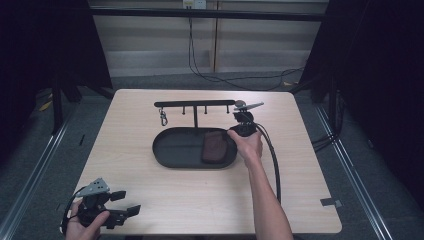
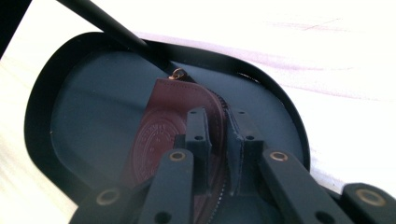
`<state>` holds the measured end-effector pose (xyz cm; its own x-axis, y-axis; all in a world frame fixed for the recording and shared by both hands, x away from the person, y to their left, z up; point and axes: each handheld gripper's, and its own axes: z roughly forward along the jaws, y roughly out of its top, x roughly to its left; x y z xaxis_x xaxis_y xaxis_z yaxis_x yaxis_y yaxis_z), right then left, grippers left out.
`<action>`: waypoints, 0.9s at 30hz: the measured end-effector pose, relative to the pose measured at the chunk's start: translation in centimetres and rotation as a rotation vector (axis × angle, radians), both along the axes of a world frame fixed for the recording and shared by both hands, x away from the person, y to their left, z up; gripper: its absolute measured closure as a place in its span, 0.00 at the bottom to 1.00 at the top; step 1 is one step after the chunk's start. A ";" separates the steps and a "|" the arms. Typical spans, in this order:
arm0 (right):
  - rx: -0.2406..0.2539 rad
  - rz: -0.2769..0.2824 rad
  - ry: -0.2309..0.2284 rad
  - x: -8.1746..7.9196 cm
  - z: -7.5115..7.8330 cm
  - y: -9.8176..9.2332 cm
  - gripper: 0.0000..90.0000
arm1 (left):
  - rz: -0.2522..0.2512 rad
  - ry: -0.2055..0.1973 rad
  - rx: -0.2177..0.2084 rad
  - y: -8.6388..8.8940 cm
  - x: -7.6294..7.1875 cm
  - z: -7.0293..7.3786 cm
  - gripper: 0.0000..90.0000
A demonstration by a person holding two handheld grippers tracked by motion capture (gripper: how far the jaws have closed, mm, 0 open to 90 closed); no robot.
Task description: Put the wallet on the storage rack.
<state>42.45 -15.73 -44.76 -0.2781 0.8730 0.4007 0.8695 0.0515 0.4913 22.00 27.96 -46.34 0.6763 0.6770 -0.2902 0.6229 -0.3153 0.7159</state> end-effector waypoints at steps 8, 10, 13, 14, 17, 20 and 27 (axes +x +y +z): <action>-0.031 0.006 -0.029 -0.1 0.0 0.3 0.87 | -0.005 0.000 -0.002 0.0 0.0 0.0 0.20; -0.034 0.002 -0.023 -0.1 0.2 0.2 0.84 | -0.007 -0.001 -0.004 0.0 0.0 0.1 0.20; -0.039 -0.001 -0.032 -0.3 0.5 -0.1 0.81 | -0.008 0.000 -0.003 0.0 -0.1 0.1 0.20; -0.039 -0.001 -0.032 -0.3 0.5 -0.1 0.81 | -0.005 0.001 -0.005 0.0 0.0 0.1 0.20; -0.043 0.008 -0.050 -0.5 0.7 -0.2 0.74 | -0.006 0.001 -0.003 0.0 0.0 0.0 0.20; -0.039 0.006 -0.063 -0.6 1.0 -0.3 0.65 | -0.003 0.000 0.000 -0.1 0.0 0.0 0.20; -0.020 0.019 -0.080 -1.1 1.5 -0.6 0.51 | 0.003 -0.001 -0.003 0.0 0.0 0.1 0.20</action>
<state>41.38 -16.34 -43.25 -0.3250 0.8750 0.3589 0.8265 0.0783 0.5575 21.97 28.00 -46.28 0.6745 0.6784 -0.2913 0.6228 -0.3110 0.7179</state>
